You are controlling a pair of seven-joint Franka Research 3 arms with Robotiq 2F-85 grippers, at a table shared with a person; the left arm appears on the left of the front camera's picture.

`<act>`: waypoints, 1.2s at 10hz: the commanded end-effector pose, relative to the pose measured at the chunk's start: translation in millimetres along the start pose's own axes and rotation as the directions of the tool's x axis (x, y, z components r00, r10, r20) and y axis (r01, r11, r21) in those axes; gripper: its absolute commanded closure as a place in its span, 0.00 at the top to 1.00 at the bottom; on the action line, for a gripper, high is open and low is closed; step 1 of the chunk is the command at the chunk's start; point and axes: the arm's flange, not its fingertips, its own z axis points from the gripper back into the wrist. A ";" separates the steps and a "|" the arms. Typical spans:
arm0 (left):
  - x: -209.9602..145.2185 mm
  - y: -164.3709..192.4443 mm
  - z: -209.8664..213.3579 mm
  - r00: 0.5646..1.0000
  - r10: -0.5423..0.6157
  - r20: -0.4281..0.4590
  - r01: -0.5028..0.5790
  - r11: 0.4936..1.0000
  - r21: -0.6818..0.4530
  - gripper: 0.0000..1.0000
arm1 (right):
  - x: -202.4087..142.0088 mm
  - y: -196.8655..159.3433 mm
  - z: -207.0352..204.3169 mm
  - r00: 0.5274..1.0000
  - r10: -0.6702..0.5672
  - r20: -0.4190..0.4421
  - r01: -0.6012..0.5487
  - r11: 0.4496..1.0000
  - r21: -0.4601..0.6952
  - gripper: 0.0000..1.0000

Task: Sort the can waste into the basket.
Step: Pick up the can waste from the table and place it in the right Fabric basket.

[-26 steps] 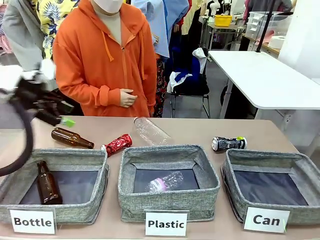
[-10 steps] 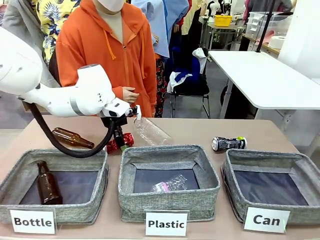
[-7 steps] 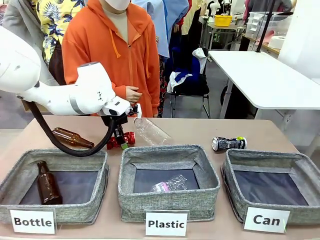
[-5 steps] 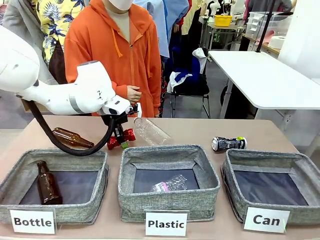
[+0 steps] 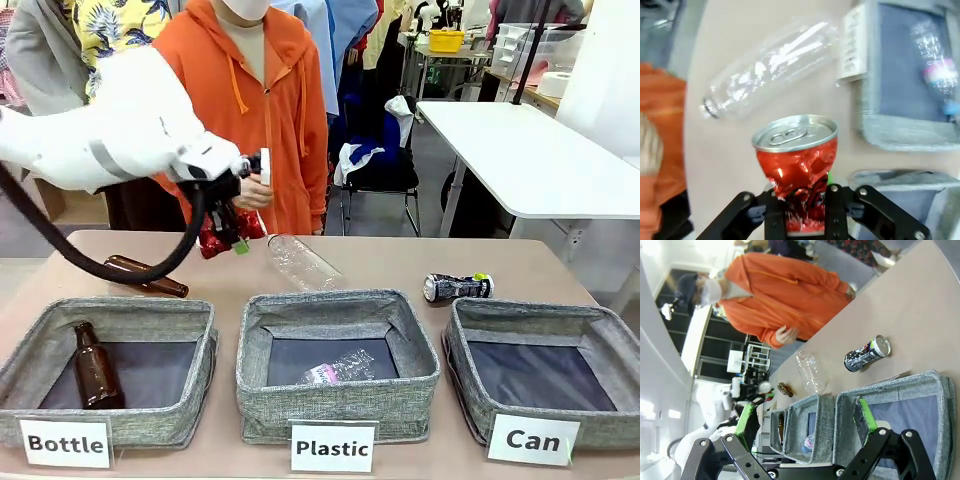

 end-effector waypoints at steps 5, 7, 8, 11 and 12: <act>-84.3 -165.4 98.7 0.978 -0.198 0.065 0.203 0.975 -0.086 0.00 | 2.2 -1.4 -2.2 0.999 0.026 0.023 -0.026 0.999 0.023 1.00; -63.7 -156.5 88.5 0.984 -0.168 0.054 0.174 0.976 -0.128 0.00 | 2.2 -1.4 -2.2 0.999 0.026 0.023 -0.026 0.999 0.023 1.00; -63.7 -156.5 88.5 0.984 -0.168 0.054 0.174 0.976 -0.128 0.00 | 2.2 -1.4 -2.2 0.999 0.026 0.023 -0.026 0.999 0.023 1.00; -56.5 -135.0 60.4 0.944 -0.226 0.240 0.286 0.923 -0.256 0.23 | 2.2 -1.4 -2.2 0.999 0.026 0.023 -0.026 0.999 0.023 1.00; -29.0 -132.0 62.7 0.909 -0.235 0.344 0.322 0.921 -0.221 0.23 | 2.2 -1.4 -2.2 0.999 0.026 0.023 -0.026 0.999 0.023 1.00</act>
